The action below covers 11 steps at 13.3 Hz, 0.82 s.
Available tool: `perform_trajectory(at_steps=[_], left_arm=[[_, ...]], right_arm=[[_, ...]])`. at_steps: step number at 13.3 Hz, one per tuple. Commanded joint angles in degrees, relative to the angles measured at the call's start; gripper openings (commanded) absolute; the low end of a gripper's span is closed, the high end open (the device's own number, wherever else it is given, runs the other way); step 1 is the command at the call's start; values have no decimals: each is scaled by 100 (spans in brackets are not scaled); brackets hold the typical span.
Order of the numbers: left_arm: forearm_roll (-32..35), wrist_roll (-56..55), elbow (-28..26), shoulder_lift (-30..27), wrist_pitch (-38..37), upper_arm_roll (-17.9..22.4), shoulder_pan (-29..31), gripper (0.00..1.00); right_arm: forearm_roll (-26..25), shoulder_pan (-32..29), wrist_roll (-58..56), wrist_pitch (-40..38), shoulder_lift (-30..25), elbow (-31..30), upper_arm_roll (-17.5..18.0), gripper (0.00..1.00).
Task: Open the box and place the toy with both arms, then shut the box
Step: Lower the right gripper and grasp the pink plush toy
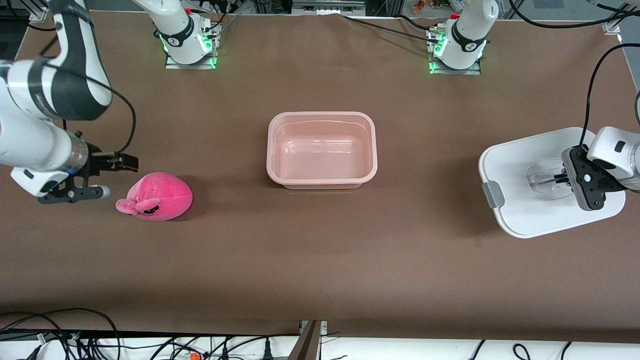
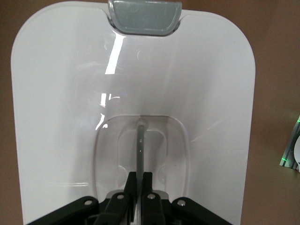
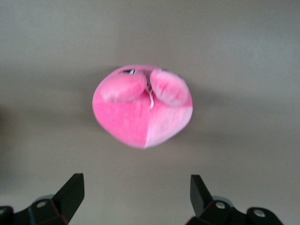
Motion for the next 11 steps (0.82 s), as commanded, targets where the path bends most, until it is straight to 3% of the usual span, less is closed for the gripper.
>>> perform_trajectory(at_steps=[1,3,6,9,10,11], left_arm=[[7,172,66,-42,-103,-4,15,0],[-2,164,66,-42,-103,-4,-20,0],[-10,172,66,-42,-103,-4,-12,0],[-19,164,66,-42,-103,-4,-11,0],[-19,172,66,-33,-103,-4,-11,0],[-19,164,66,-42,-103,-4,-11,0]], right_arm=[[-7,-36,-93,417,465,86,7,100],[387,-167,-233,463,563,68,-2,100],[441,-176,-242,830,668,-212,-2,100],[459,-185,-242,1682,669,-871,-2,98],[459,-194,-251,1789,669,-1003,-2,87],[468,-194,-286,1833,669,-1091,-2,67]])
